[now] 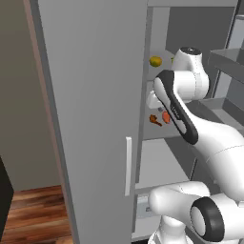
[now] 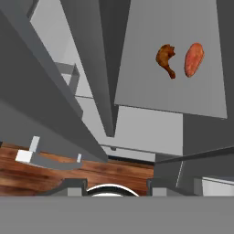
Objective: Take the orange and lemon from the highest rack and move them to the second highest rack where the sweet potato and chicken drumstick are located, to maximize freezer space. Close the freezer door after rearranging.
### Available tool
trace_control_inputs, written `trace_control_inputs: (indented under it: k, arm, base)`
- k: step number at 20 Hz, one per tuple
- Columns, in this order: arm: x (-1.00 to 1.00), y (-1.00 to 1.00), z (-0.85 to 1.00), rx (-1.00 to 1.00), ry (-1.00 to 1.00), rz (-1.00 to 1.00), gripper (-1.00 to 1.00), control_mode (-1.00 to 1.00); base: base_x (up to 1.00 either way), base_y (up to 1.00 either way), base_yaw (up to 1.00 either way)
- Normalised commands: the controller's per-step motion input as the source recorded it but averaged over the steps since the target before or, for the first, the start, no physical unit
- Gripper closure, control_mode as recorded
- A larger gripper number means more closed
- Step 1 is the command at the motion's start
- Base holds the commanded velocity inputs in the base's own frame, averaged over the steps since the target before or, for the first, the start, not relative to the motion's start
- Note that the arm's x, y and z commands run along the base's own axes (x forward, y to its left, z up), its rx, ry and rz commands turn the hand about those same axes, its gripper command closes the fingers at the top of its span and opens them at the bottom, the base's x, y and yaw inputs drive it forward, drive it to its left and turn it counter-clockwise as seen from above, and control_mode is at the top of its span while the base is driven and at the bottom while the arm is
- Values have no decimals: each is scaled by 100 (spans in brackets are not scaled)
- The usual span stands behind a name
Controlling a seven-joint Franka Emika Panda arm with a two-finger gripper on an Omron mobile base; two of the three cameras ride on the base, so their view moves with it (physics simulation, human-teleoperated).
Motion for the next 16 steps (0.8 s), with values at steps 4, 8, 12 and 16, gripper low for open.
trace_control_inputs:
  k: [4, 8, 12, 16]
  arm:
    - [-3, 0, 0, 0, 0, 0, -100, -100]
    - [0, 1, 0, 0, 0, 0, -100, 100]
    - [0, 0, 0, 0, 0, 0, -100, 100]
    - [0, 0, 0, 0, 0, 0, -100, 100]
  base:
    - [0, 0, 0]
    - [-6, 33, 0]
    - [-65, 33, 13]
    - [-48, 34, 5]
